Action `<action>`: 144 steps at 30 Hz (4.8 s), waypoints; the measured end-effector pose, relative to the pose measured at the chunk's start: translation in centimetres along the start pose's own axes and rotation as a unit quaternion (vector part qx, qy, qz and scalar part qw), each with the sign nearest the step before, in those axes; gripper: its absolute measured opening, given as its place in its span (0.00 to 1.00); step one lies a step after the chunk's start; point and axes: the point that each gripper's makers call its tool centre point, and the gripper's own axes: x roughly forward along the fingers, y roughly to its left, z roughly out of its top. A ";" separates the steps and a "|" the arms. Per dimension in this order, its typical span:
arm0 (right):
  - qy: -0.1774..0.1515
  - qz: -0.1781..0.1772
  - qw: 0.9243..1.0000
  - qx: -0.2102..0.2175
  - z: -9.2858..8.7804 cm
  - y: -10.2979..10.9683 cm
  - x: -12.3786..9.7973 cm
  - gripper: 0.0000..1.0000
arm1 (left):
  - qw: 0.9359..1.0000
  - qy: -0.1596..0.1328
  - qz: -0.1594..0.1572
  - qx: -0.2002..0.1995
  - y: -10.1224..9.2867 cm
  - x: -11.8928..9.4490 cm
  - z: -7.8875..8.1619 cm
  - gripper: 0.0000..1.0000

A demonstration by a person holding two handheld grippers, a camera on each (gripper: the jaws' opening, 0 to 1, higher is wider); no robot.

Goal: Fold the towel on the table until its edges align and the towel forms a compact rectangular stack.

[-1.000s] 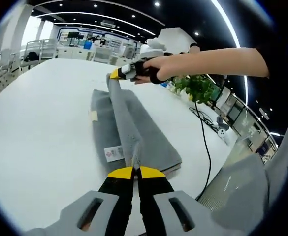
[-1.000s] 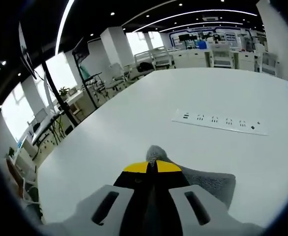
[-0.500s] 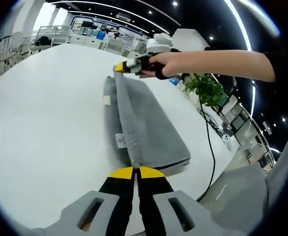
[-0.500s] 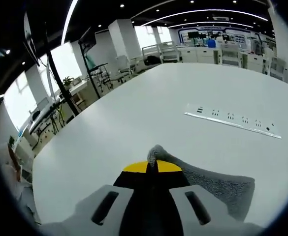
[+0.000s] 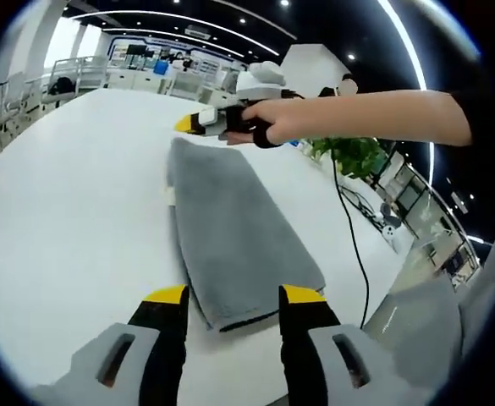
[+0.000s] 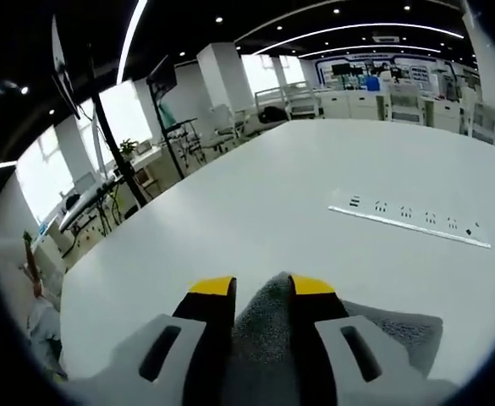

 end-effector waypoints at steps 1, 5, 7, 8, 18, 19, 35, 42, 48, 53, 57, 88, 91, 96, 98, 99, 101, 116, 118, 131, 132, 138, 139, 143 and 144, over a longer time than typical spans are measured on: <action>-0.001 0.001 1.000 -0.010 0.1 0.0 -0.2 0.30 | 1.000 0.000 -0.001 0.005 0.1 0.2 0.2 0.51; 0.003 -0.002 0.999 -0.033 0.0 -0.7 -1.0 0.35 | 0.999 -0.020 -0.003 0.027 0.5 0.7 1.6 0.51; 0.002 -0.004 1.000 -0.028 -0.1 -1.3 -1.4 0.37 | 0.999 -0.022 0.003 0.041 0.8 0.8 2.1 0.51; 0.002 -0.008 1.000 -0.021 -0.3 -1.7 -1.8 0.37 | 0.999 -0.018 0.005 0.046 0.9 0.9 2.2 0.51; 0.004 -0.041 0.999 -0.014 -3.0 -4.1 -5.6 0.43 | 0.997 -0.005 0.025 0.076 3.3 2.8 3.5 0.51; 0.004 -0.041 0.999 -0.013 -3.2 -4.2 -5.9 0.44 | 0.996 -0.005 0.026 0.081 3.5 3.0 3.6 0.51; 0.016 -0.057 0.998 0.025 -7.3 -5.9 -11.7 0.46 | 0.988 0.004 0.028 0.154 5.9 7.4 8.3 0.46; 0.029 -0.062 0.997 0.024 -9.7 -5.7 -13.8 0.46 | 0.985 0.030 0.025 0.166 6.7 9.3 7.9 0.45; 0.026 -0.054 0.995 0.073 -11.4 -5.1 -14.2 0.44 | 0.983 0.041 0.067 0.168 8.5 10.3 7.7 0.33; 0.035 -0.045 0.996 0.068 -12.6 -4.6 -14.0 0.41 | 0.991 0.031 0.049 0.120 8.2 11.2 7.6 0.32; 0.038 -0.049 0.996 0.066 -13.3 -4.4 -13.8 0.35 | 0.991 0.033 0.061 0.117 8.6 11.3 7.3 0.32; 0.068 -0.084 0.994 -0.011 -14.6 -4.3 -13.6 0.04 | 0.982 0.036 0.058 0.175 6.6 11.8 6.4 0.07; 0.087 -0.082 0.992 -0.043 -14.9 -4.3 -14.0 0.04 | 0.972 0.055 0.053 0.223 6.0 11.8 6.1 0.06; 0.082 -0.092 0.992 -0.037 -15.8 -4.9 -15.9 0.04 | 0.974 0.062 0.032 0.215 4.4 12.2 5.5 0.06; 0.086 -0.104 0.989 -0.055 -16.2 -5.3 -16.7 0.04 | 0.980 0.060 0.014 0.191 3.3 12.4 5.0 0.06; 0.086 -0.108 0.989 -0.061 -16.3 -5.3 -17.1 0.04 | 0.978 0.059 0.014 0.199 3.0 12.4 4.9 0.06; 0.085 -0.110 0.989 -0.059 -16.8 -5.3 -17.9 0.04 | 0.974 0.059 0.013 0.219 2.0 12.6 4.5 0.06; 0.084 -0.143 0.986 -0.017 -19.1 -8.6 -23.4 0.04 | 0.975 0.051 -0.025 0.213 -4.0 14.4 3.0 0.07; 0.101 -0.135 0.983 -0.071 -19.0 -8.6 -23.4 0.04 | 0.976 0.050 -0.026 0.211 -4.1 14.4 2.9 0.07; 0.108 -0.138 0.982 -0.065 -18.8 -8.5 -23.2 0.05 | 0.979 0.061 -0.033 0.191 -4.0 14.4 3.1 0.07; 0.106 -0.140 0.983 -0.061 -18.8 -8.6 -23.3 0.05 | 0.979 0.063 -0.031 0.191 -4.0 14.3 3.1 0.08; 0.077 -0.142 0.987 -0.022 -18.3 -8.8 -24.0 0.08 | 0.978 0.065 -0.018 0.198 -4.1 14.1 3.5 0.13; 0.075 -0.139 0.987 -0.021 -18.3 -8.7 -24.2 0.09 | 0.978 0.064 -0.019 0.196 -4.1 13.8 3.7 0.15; 0.064 -0.128 0.989 -0.028 -17.8 -8.6 -24.7 0.14 | 0.981 0.031 -0.014 0.189 -4.3 12.8 5.6 0.21; 0.061 -0.123 0.990 -0.026 -17.5 -8.5 -24.9 0.16 | 0.983 0.021 -0.010 0.185 -4.3 12.6 6.1 0.22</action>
